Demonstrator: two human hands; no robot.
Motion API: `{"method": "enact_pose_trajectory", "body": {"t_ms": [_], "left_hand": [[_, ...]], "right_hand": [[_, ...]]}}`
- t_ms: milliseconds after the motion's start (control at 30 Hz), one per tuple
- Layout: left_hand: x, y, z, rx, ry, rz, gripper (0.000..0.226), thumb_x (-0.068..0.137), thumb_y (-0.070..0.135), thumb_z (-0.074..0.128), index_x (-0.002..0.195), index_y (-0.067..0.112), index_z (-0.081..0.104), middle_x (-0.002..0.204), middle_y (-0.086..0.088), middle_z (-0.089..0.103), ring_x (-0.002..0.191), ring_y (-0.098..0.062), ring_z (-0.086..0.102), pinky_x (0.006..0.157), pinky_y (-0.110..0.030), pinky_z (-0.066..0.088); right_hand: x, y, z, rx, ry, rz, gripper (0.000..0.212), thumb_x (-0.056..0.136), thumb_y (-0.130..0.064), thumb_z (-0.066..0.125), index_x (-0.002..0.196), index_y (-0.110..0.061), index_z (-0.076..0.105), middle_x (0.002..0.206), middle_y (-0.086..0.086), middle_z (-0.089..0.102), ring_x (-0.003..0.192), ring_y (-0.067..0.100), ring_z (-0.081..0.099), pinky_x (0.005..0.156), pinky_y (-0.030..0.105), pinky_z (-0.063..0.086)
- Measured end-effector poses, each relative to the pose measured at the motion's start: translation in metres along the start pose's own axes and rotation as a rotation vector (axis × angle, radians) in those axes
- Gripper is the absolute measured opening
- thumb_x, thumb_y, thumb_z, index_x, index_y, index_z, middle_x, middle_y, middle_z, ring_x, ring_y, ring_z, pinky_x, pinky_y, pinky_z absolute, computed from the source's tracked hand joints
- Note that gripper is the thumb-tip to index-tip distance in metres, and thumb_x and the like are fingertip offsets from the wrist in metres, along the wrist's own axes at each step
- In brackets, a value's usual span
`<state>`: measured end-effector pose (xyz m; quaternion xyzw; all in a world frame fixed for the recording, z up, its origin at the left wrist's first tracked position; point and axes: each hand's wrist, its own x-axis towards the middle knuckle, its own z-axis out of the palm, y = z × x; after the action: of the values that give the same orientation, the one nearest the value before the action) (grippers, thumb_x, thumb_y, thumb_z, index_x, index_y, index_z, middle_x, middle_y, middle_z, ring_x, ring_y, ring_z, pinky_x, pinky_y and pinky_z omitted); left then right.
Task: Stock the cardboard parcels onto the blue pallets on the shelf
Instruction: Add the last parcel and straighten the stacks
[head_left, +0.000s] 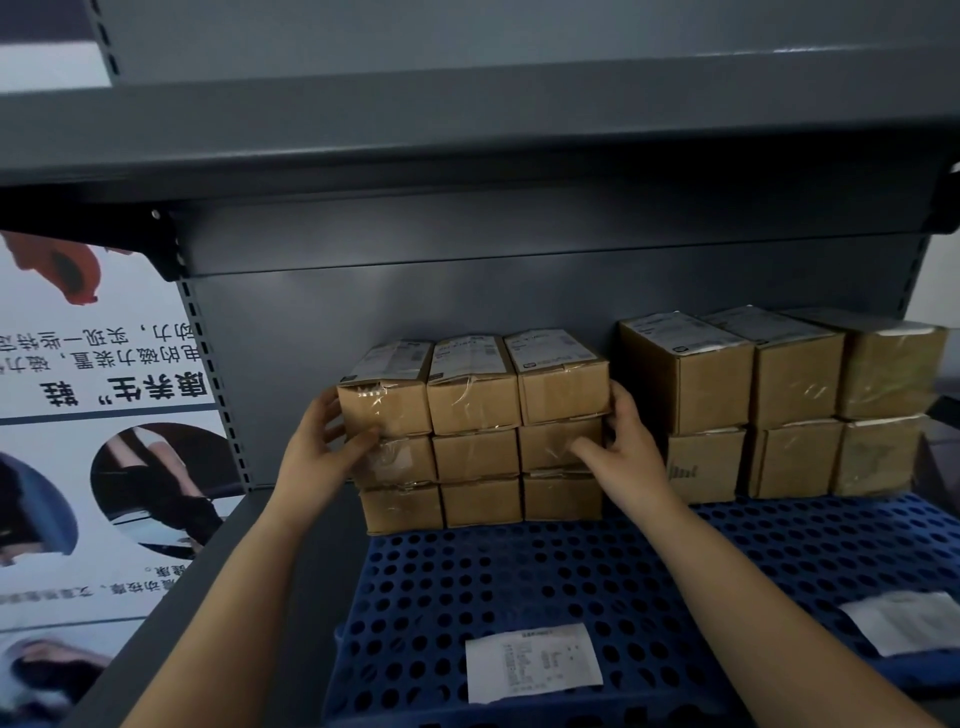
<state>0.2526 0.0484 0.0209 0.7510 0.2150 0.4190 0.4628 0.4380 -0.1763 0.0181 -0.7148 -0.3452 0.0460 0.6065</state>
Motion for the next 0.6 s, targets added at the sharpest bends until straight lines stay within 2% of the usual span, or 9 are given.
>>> {"method": "enact_pose_trajectory", "body": {"t_ms": [100, 300, 467, 600], "left_hand": [[-0.0002, 0.0011, -0.0009, 0.001, -0.004, 0.009, 0.053, 0.083, 0.009, 0.066, 0.13, 0.021, 0.045, 0.127, -0.002, 0.055, 0.117, -0.023, 0.053, 0.098, -0.043, 0.044], [0.0, 0.002, -0.0027, 0.008, -0.005, 0.006, 0.056, 0.083, 0.011, 0.066, 0.133, 0.016, 0.043, 0.13, -0.004, 0.054, 0.117, -0.023, 0.052, 0.094, -0.039, 0.045], [-0.0004, 0.0033, -0.0016, 0.002, 0.017, 0.002, 0.056, 0.083, 0.01, 0.066, 0.133, 0.017, 0.043, 0.125, 0.0, 0.053, 0.113, -0.021, 0.052, 0.077, -0.021, 0.044], [-0.0023, 0.0036, -0.0034, -0.014, 0.014, -0.007, 0.057, 0.083, 0.01, 0.065, 0.135, 0.017, 0.041, 0.126, 0.001, 0.05, 0.114, -0.021, 0.051, 0.078, -0.024, 0.043]], "right_hand": [[0.0003, -0.0012, 0.0001, -0.004, 0.004, -0.006, 0.077, 0.084, -0.01, 0.065, 0.146, -0.024, 0.023, 0.113, -0.016, 0.047, 0.109, 0.002, 0.043, 0.09, 0.018, 0.035], [0.0026, -0.003, 0.0005, -0.028, 0.015, -0.01, 0.079, 0.083, -0.012, 0.066, 0.147, -0.025, 0.021, 0.118, -0.011, 0.048, 0.111, 0.005, 0.045, 0.094, 0.023, 0.038], [0.0037, -0.0017, -0.0001, -0.03, 0.02, 0.0, 0.082, 0.083, -0.013, 0.067, 0.148, -0.023, 0.019, 0.122, -0.011, 0.046, 0.113, 0.005, 0.043, 0.094, 0.022, 0.036], [0.0029, 0.0005, -0.0013, -0.022, 0.024, 0.01, 0.083, 0.083, -0.012, 0.067, 0.149, -0.022, 0.018, 0.124, -0.012, 0.043, 0.115, 0.002, 0.039, 0.095, 0.021, 0.033]]}}
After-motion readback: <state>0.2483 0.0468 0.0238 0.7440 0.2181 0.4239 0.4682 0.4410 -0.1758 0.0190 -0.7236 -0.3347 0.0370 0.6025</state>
